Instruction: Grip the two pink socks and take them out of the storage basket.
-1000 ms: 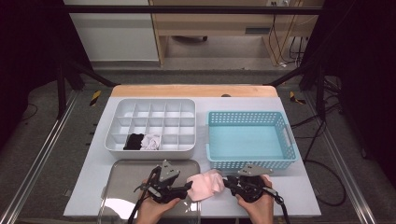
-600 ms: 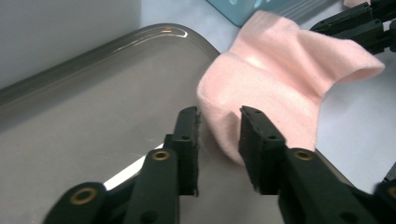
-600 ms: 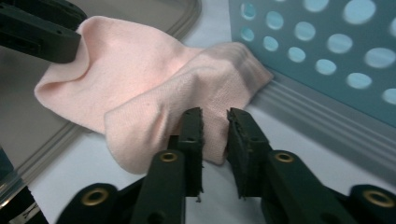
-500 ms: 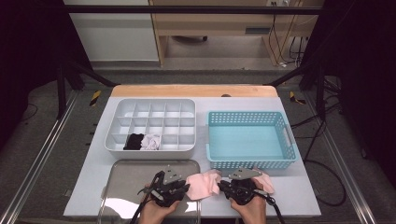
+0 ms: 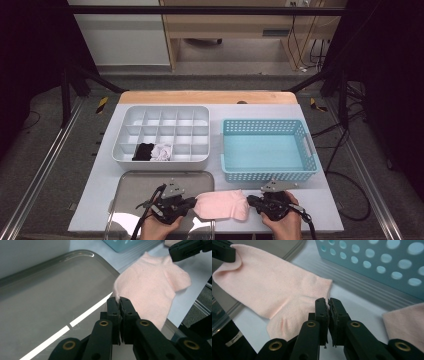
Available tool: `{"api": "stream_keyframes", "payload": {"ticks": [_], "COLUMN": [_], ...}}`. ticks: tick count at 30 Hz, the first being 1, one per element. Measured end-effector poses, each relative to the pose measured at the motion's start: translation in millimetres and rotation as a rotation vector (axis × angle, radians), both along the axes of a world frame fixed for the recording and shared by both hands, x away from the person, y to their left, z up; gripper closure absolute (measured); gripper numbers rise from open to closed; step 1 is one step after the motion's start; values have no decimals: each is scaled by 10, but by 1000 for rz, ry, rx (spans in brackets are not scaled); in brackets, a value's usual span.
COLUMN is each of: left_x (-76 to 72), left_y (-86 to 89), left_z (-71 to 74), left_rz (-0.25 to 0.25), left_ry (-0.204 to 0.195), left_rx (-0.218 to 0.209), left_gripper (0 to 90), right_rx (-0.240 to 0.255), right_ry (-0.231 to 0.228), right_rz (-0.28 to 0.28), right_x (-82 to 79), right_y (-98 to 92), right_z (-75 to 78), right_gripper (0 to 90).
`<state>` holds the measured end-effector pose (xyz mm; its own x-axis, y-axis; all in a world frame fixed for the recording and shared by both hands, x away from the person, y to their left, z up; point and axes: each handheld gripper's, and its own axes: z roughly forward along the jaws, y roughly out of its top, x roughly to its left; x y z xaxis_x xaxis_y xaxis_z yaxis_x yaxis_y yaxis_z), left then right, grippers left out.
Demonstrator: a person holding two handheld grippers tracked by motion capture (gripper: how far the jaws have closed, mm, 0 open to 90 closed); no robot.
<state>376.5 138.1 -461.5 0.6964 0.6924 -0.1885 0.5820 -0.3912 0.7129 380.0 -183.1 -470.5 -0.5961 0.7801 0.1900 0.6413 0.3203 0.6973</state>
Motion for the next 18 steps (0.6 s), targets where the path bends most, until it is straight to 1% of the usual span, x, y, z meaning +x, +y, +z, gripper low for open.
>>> {"api": "stream_keyframes", "payload": {"ticks": [2,3,4,6,7,9,11,12,13,15,18], "left_x": [-2,-1,5,10,8,4,-4,-5,-5,4,17], "left_y": [-10,-12,-5,15,24,44,64,76,86,123,191], "left_z": [-38,-46,-47,-25,-9,24,51,65,74,96,128], "left_rz": [5,10,12,22,29,35,41,44,50,57,79], "left_ry": [1,3,1,-6,-13,-32,-54,-63,-70,-91,-112], "left_rx": [15,19,15,1,-5,-10,-14,-13,-13,-12,-16], "left_gripper": [838,783,736,658,630,573,529,517,500,481,456], "right_rx": [-13,-25,-25,-9,4,20,30,36,38,44,34], "right_ry": [-7,-20,-27,-52,-58,-71,-99,-106,-126,-138,-155], "right_rz": [8,11,13,6,-5,-33,-74,-91,-116,-151,-201], "right_x": [7,7,6,1,-4,-8,-9,-14,-18,-28,-31], "right_y": [25,42,50,38,18,-44,-151,-190,-263,-362,-504], "right_z": [-21,-21,-16,11,28,69,125,149,184,229,255], "right_gripper": [833,806,797,772,770,768,767,766,766,764,761]}}
